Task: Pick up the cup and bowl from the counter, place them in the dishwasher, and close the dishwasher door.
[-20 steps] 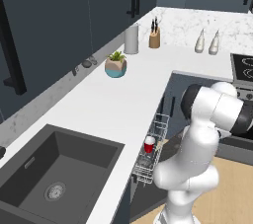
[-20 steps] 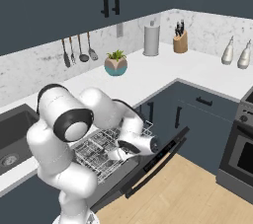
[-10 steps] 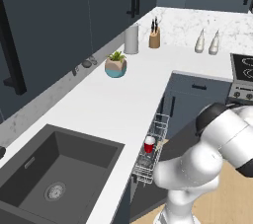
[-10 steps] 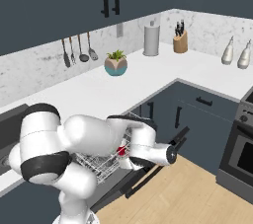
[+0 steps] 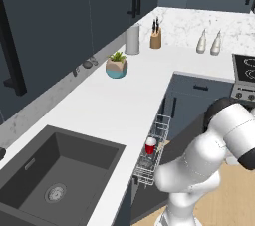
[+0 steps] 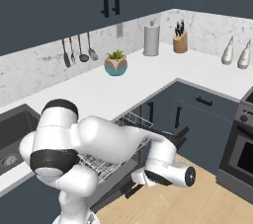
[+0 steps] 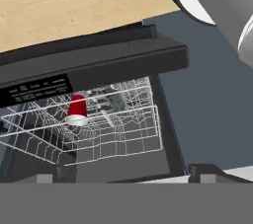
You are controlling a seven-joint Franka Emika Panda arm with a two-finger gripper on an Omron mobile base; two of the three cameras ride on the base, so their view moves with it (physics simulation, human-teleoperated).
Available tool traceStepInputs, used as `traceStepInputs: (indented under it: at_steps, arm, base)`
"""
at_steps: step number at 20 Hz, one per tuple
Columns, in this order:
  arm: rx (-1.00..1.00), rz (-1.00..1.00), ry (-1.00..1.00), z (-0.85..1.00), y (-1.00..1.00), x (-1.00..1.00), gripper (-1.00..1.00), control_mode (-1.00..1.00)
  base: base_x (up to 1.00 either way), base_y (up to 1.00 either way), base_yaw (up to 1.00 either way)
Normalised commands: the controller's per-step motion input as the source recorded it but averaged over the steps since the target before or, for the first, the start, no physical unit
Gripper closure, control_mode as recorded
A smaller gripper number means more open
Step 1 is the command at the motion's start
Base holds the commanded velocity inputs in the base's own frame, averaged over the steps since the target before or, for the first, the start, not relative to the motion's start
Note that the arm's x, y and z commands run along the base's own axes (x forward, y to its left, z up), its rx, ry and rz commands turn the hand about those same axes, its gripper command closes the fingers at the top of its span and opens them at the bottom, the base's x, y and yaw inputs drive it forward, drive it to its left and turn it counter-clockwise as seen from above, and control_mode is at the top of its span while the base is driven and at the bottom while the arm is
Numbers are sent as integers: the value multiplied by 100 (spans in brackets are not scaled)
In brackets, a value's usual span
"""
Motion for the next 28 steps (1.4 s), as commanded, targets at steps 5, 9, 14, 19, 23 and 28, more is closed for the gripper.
traceStepInputs:
  at_steps: [5, 9, 14, 19, 23, 28]
  arm:
    - [23, 6, 5, -51, -64, 0, -100, -100]
    - [20, 4, 8, -69, -47, 4, -100, -100]
    - [18, 6, 4, -65, -56, 3, -100, -100]
    - [23, 11, 0, -34, -94, -19, -100, -100]
    - [26, 13, 0, -21, -99, -11, -100, -100]
    - [31, 13, 0, -46, -51, 0, -100, -100]
  base:
    - [0, 0, 0]
    - [0, 0, 0]
    - [0, 0, 0]
    - [0, 0, 0]
    - [0, 0, 0]
    - [0, 0, 0]
